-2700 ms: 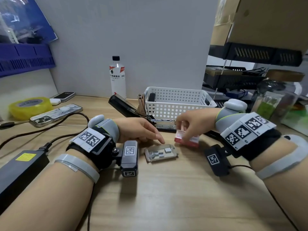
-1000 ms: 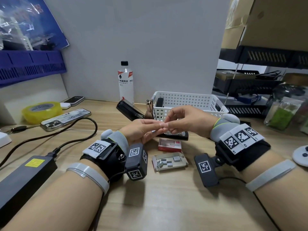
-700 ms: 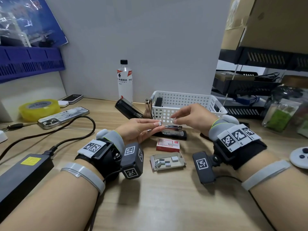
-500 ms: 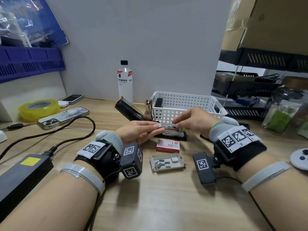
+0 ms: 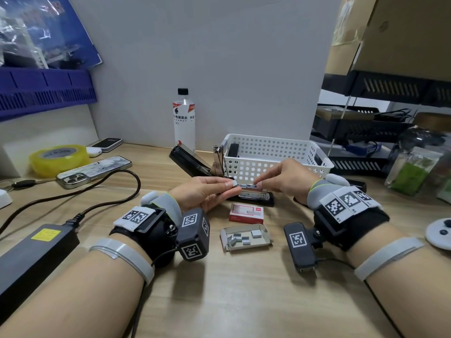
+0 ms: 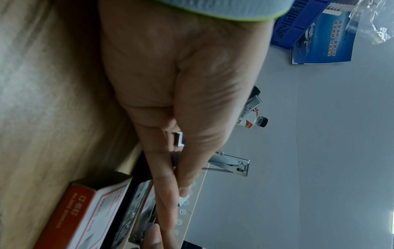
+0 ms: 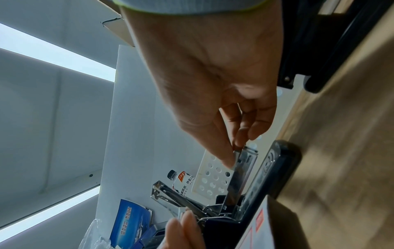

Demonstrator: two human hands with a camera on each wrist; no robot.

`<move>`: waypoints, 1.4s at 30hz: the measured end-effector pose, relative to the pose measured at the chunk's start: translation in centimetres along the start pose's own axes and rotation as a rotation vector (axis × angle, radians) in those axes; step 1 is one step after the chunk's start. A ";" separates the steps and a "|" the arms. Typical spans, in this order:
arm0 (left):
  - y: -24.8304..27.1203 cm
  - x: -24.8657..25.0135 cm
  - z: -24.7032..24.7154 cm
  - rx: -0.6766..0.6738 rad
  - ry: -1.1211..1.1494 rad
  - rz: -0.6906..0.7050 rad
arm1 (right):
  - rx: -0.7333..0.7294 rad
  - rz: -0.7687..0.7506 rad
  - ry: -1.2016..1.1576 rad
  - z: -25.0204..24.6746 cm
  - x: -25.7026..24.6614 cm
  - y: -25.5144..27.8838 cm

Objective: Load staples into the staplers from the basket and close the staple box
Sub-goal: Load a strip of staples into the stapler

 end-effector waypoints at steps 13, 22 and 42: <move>-0.1 -0.1 0.1 -0.001 0.015 0.009 | -0.044 -0.026 -0.050 0.5 0.7 -0.3; -0.2 0.1 0.0 0.004 0.010 0.013 | -0.215 -0.090 0.129 0.2 -0.4 -0.4; -0.4 -0.1 -0.1 -0.004 0.020 0.037 | -0.094 -0.138 0.127 -0.7 -0.6 -0.4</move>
Point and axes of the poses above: each hand's wrist, its own y-axis away from the middle knuckle, its own z-axis out of the palm, x = y × z, the point moved 5 cm from there along -y, towards the middle knuckle, and after that the axes turned 15 degrees about -z, right-handed, at the moved point
